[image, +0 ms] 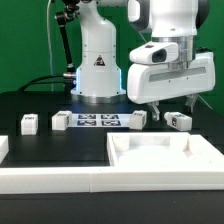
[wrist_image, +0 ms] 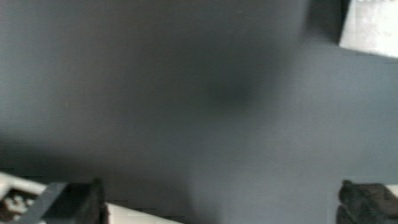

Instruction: Assemble square table

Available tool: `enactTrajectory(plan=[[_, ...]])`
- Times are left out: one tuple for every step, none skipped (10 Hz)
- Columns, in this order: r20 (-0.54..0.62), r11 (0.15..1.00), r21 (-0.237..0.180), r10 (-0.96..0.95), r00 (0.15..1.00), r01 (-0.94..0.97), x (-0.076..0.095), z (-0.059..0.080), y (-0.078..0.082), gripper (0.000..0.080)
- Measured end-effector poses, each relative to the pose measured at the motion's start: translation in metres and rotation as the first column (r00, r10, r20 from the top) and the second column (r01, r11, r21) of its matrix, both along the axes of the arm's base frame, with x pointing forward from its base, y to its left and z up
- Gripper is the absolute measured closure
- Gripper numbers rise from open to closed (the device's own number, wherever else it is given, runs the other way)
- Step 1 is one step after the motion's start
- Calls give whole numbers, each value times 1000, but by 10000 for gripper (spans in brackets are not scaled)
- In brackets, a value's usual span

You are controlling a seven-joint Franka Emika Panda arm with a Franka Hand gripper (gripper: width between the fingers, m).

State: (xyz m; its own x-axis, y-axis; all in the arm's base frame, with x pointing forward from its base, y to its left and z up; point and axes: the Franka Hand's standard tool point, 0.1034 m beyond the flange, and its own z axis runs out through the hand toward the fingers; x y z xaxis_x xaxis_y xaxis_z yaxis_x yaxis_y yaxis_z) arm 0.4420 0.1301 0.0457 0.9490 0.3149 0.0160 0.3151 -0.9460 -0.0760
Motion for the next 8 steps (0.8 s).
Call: enactTrajectory(plan=[[0, 1000, -1, -7, 1000, 7, -2, 0, 4, 150], [-2, 1000, -2, -6, 1000, 6, -6, 0, 16, 150], [-5, 1000, -2, -1, 1000, 1, -11, 0, 29, 150], [-10, 1000, -3, 2, 1000, -2, -18, -1, 42, 150], [-12, 1000, -2, 18, 1000, -18, -22, -3, 50, 150], [-16, 1000, -2, 25, 1000, -25, -24, -6, 52, 150], [-33, 1000, -9, 23, 999, -24, -24, -6, 50, 150], [-33, 1000, -9, 24, 999, -24, -24, -6, 50, 150]])
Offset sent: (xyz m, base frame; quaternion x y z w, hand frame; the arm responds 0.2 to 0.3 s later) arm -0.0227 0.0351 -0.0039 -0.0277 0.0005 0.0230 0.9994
